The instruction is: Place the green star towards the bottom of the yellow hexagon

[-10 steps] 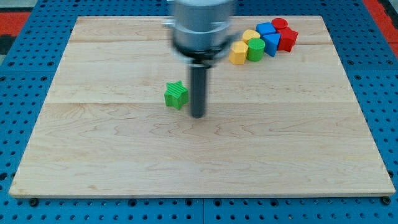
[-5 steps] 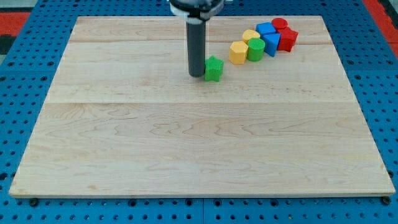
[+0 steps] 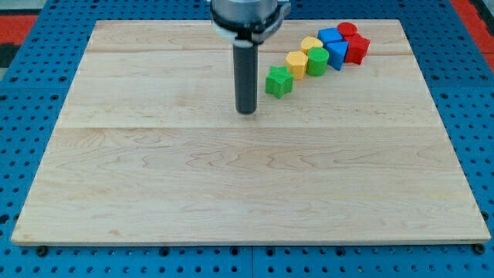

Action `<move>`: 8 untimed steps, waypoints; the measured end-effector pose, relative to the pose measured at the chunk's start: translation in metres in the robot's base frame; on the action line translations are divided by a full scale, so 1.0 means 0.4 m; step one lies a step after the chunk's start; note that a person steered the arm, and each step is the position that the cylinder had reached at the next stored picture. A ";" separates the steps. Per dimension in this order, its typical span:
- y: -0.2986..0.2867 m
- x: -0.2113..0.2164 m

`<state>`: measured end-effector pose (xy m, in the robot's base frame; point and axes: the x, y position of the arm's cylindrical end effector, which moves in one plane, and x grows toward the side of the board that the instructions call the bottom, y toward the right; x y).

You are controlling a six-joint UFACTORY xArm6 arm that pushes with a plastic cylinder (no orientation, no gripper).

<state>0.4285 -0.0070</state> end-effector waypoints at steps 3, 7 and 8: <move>0.143 -0.143; 0.254 -0.209; 0.285 -0.188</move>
